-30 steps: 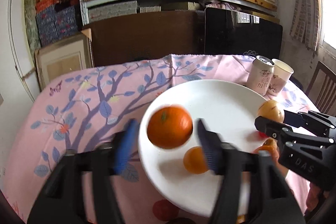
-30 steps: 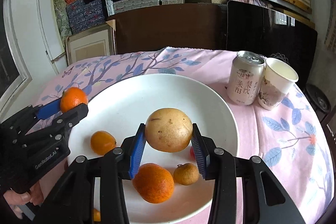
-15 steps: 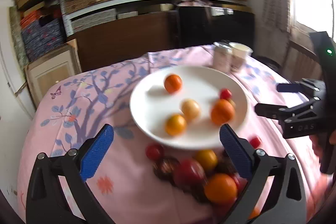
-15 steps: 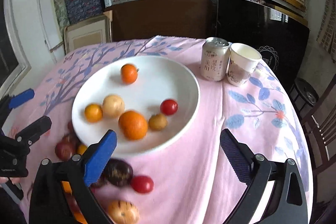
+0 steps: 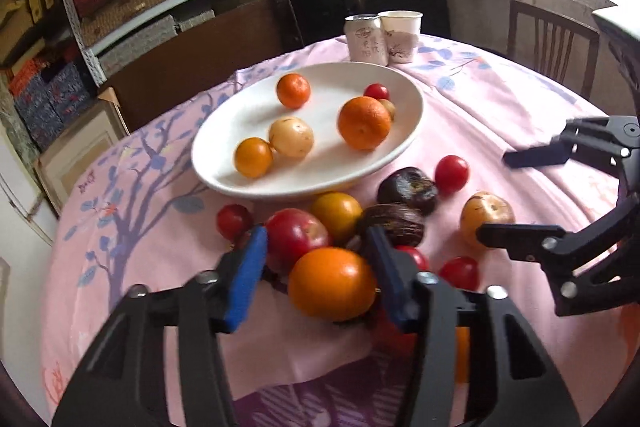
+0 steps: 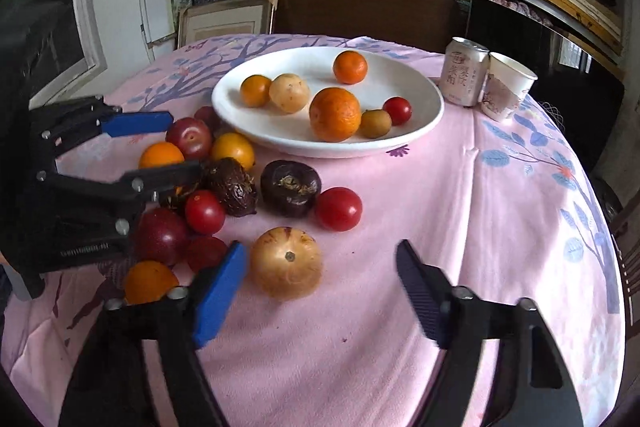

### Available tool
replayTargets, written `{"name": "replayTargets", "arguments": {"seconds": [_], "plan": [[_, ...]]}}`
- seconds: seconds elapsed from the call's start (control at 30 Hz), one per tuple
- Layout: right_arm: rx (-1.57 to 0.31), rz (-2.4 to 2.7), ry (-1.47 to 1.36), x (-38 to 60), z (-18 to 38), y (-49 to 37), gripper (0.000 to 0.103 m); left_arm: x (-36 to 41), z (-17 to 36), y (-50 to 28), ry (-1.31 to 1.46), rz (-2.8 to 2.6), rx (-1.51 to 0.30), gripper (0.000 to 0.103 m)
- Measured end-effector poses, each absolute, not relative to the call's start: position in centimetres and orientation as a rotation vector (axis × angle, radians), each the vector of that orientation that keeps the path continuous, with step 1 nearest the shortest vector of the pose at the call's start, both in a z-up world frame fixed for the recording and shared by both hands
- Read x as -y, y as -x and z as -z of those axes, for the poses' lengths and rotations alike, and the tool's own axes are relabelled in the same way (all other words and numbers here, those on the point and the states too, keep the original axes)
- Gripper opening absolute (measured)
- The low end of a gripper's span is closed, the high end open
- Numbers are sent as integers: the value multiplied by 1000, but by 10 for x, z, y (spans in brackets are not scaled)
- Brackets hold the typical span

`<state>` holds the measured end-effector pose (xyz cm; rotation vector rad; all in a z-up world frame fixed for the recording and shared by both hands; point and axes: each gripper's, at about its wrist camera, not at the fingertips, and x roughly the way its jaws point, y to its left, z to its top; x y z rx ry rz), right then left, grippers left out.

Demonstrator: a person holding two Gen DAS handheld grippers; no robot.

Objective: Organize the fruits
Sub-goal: 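Grasp a small orange with the left tool while the right tool grasps a pale round fruit, then carry both fruits over the plate and open both tools to release them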

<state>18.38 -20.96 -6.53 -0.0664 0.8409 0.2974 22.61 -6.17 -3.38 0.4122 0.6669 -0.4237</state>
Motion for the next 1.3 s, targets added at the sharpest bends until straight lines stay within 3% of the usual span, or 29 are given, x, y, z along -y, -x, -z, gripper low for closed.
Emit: {"name": "replayTargets", "arguments": {"seconds": [0.03, 0.1, 0.17, 0.3, 0.33, 0.4, 0.43, 0.47, 0.5, 0.63, 0.8, 0.93, 1.0, 1.07, 1.1, 1.13, 1.3], "plan": [[-879, -293, 42, 207, 71, -187, 39, 57, 32, -228, -384, 438, -673, 44], [-863, -281, 50, 203, 68, -182, 38, 47, 27, -230, -337, 437, -685, 26], [-828, -282, 64, 202, 57, -173, 38, 37, 16, -234, -278, 477, -725, 1], [-740, -225, 78, 211, 27, -161, 38, 23, 2, -230, -223, 497, -718, 1], [-731, -209, 73, 214, 23, -159, 38, 20, 0, -229, -210, 496, -728, 3], [-721, -207, 49, 220, 18, -155, 38, 5, 1, -223, -187, 468, -735, 25], [-716, -209, 38, 223, 17, -155, 38, -2, 2, -219, -197, 438, -731, 59], [-713, -210, 30, 224, 17, -155, 38, -9, 4, -213, -228, 387, -711, 85], [-714, -213, 23, 225, 19, -153, 38, -13, 8, -206, -278, 325, -683, 90], [-749, -225, 25, 225, 27, -157, 38, -30, 30, -195, -464, 175, -641, 93], [-795, -243, 22, 219, 36, -156, 38, -43, 48, -195, -294, 353, -817, 94], [-803, -280, 1, 214, 35, -142, 38, -32, 59, -167, -329, 419, -858, 94], [-800, -302, 7, 208, 33, -132, 38, -27, 67, -155, -333, 423, -869, 88], [-795, -319, 17, 202, 31, -122, 38, -30, 64, -150, -245, 488, -890, 44], [-792, -327, 19, 200, 30, -118, 38, -32, 62, -147, -193, 503, -889, 38], [-788, -336, 20, 198, 29, -114, 38, -30, 63, -146, -194, 498, -887, 34], [-764, -338, 50, 192, 19, -103, 38, -19, 62, -144, -218, 538, -882, 33]]}}
